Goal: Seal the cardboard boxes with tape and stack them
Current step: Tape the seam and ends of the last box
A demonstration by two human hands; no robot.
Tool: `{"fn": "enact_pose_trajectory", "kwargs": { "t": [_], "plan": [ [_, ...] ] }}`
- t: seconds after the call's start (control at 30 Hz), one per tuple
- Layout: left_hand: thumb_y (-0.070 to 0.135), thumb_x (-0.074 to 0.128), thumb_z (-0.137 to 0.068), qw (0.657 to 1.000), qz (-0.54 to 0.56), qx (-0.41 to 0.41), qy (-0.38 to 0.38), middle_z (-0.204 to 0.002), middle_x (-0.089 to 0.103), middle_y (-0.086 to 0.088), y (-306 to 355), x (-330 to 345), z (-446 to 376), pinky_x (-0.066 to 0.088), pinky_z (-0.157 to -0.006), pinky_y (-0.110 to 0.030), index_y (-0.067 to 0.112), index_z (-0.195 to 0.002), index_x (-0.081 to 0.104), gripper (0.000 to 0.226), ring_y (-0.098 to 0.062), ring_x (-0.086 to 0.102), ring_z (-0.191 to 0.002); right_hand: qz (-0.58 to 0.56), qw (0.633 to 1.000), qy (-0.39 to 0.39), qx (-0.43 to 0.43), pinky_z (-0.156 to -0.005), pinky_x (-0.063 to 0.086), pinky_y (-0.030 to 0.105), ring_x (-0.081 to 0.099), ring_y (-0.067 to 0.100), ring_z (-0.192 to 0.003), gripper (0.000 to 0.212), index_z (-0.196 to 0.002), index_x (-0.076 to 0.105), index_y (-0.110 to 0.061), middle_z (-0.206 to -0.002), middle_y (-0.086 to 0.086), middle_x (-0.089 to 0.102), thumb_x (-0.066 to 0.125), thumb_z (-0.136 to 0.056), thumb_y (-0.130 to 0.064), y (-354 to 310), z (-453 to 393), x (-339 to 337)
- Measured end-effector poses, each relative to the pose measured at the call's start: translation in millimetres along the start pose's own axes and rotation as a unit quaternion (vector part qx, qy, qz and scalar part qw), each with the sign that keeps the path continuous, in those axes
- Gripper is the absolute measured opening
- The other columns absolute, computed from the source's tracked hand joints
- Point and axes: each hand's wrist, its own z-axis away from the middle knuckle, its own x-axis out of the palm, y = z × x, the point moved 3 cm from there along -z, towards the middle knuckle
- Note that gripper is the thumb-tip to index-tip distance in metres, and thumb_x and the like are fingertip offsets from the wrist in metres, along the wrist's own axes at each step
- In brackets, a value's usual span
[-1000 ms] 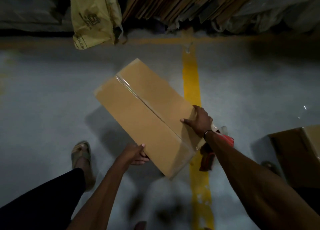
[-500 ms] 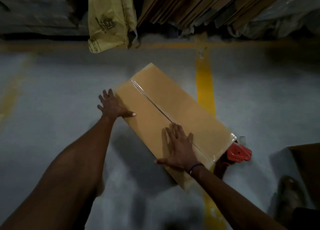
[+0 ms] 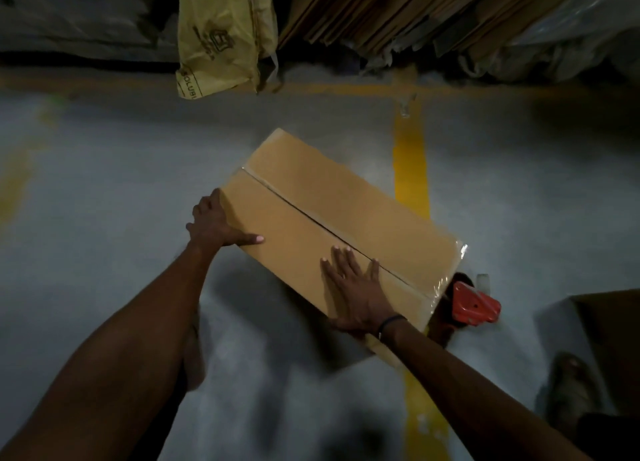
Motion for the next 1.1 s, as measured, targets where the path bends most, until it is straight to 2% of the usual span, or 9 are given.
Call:
{"fn": "enact_pose_trajectory", "kwargs": {
  "t": [0.17, 0.3, 0.4, 0.5, 0.7, 0.83, 0.9, 1.0, 1.1],
  "plan": [
    [0.092, 0.078, -0.035, 0.999, -0.003, -0.052, 0.016, -0.162, 0.017, -0.02, -10.7, 20.4, 41.9, 0.026, -0.113, -0.069, 0.041, -0.159, 0.007, 0.152, -0.046, 0.021, -0.147, -0.03, 0.999, 0.001, -0.017, -0.118, 0.01, 0.068, -0.009, 0.023, -0.157, 0.112, -0.162, 0.005, -0.039, -0.171, -0.003, -0.01, 0.076, -0.077, -0.055, 30.9, 9.9, -6.3],
    [0.102, 0.066, -0.032, 0.993, 0.005, -0.112, 0.031, -0.155, 0.022, -0.027, -12.6, 45.5, 80.4, 0.03, -0.11, -0.068, 0.036, -0.156, 0.014, 0.151, -0.051, 0.024, -0.142, -0.179, 0.973, 0.123, 0.082, -0.121, 0.023, 0.056, 0.008, 0.025, -0.157, 0.082, -0.153, 0.037, -0.043, -0.17, -0.005, 0.012, 0.078, -0.082, -0.05, 75.1, 46.0, -2.8],
    [0.101, 0.067, -0.036, 0.989, 0.019, -0.142, 0.04, -0.153, 0.02, -0.029, -11.6, 67.7, 114.0, 0.03, -0.11, -0.068, 0.033, -0.155, 0.014, 0.147, -0.052, 0.023, -0.142, -0.219, 0.941, 0.198, 0.164, -0.123, 0.021, 0.056, 0.008, 0.026, -0.157, 0.076, -0.15, 0.042, -0.048, -0.17, -0.005, 0.014, 0.077, -0.083, -0.053, 92.1, 73.9, 9.1],
    [0.091, 0.077, -0.043, 0.982, 0.046, -0.179, 0.034, -0.154, 0.018, -0.028, -11.1, 82.3, 144.6, 0.03, -0.109, -0.066, 0.032, -0.154, 0.015, 0.141, -0.052, 0.023, -0.141, -0.221, 0.909, 0.25, 0.251, -0.123, 0.02, 0.058, 0.007, 0.03, -0.157, 0.084, -0.153, 0.039, -0.04, -0.171, 0.005, 0.011, 0.079, -0.08, -0.055, 86.5, 95.9, 22.0],
    [0.083, 0.086, -0.038, 0.968, 0.116, -0.22, 0.03, -0.154, 0.019, -0.032, 0.2, 101.0, 192.8, 0.027, -0.108, -0.07, 0.025, -0.147, 0.023, 0.138, -0.052, 0.025, -0.138, -0.402, 0.76, 0.275, 0.43, -0.12, 0.026, 0.04, 0.015, 0.038, -0.153, 0.131, -0.161, 0.001, -0.002, -0.168, 0.021, 0.0, 0.08, -0.075, -0.06, 26.0, 126.2, 39.0],
    [0.078, 0.087, -0.048, 0.96, 0.117, -0.254, -0.008, -0.158, 0.017, -0.033, 12.7, 112.8, 229.9, 0.029, -0.111, -0.064, 0.019, -0.155, 0.014, 0.143, -0.051, 0.026, -0.142, -0.514, 0.73, 0.18, 0.413, -0.099, 0.045, 0.039, 0.054, 0.034, -0.128, 0.126, -0.16, 0.01, 0.0, -0.134, 0.022, 0.06, 0.074, -0.075, -0.068, -8.4, 114.8, 58.0],
    [0.076, 0.088, -0.051, 0.958, 0.115, -0.264, -0.017, -0.156, 0.025, -0.032, 12.7, 118.3, 249.1, 0.033, -0.11, -0.06, 0.014, -0.157, 0.013, 0.144, -0.049, 0.034, -0.139, -0.541, 0.727, 0.184, 0.38, -0.095, 0.047, 0.036, 0.058, 0.024, -0.119, 0.104, -0.156, 0.031, -0.006, -0.125, 0.008, 0.063, 0.08, -0.079, -0.056, -21.0, 117.0, 61.4],
    [0.072, 0.085, -0.062, 0.968, 0.116, -0.221, -0.038, -0.155, 0.033, -0.031, 13.4, 125.8, 272.9, 0.041, -0.106, -0.055, 0.003, -0.16, 0.0, 0.148, -0.046, 0.041, -0.138, -0.575, 0.708, 0.216, 0.35, -0.107, 0.047, 0.043, 0.055, 0.023, -0.125, 0.078, -0.148, 0.042, -0.01, -0.138, 0.003, 0.058, 0.083, -0.085, -0.029, -29.3, 126.8, 63.2],
    [0.074, 0.083, -0.065, 0.967, 0.127, -0.208, -0.072, -0.154, 0.041, -0.028, 12.3, 148.7, 290.3, 0.049, -0.099, -0.048, -0.009, -0.156, -0.011, 0.155, -0.041, 0.052, -0.134, -0.591, 0.697, 0.198, 0.356, -0.107, 0.049, 0.047, 0.059, 0.028, -0.127, 0.069, -0.14, 0.052, -0.012, -0.139, 0.006, 0.062, 0.085, -0.082, -0.028, -33.8, 139.9, 77.2]
  ]
}}
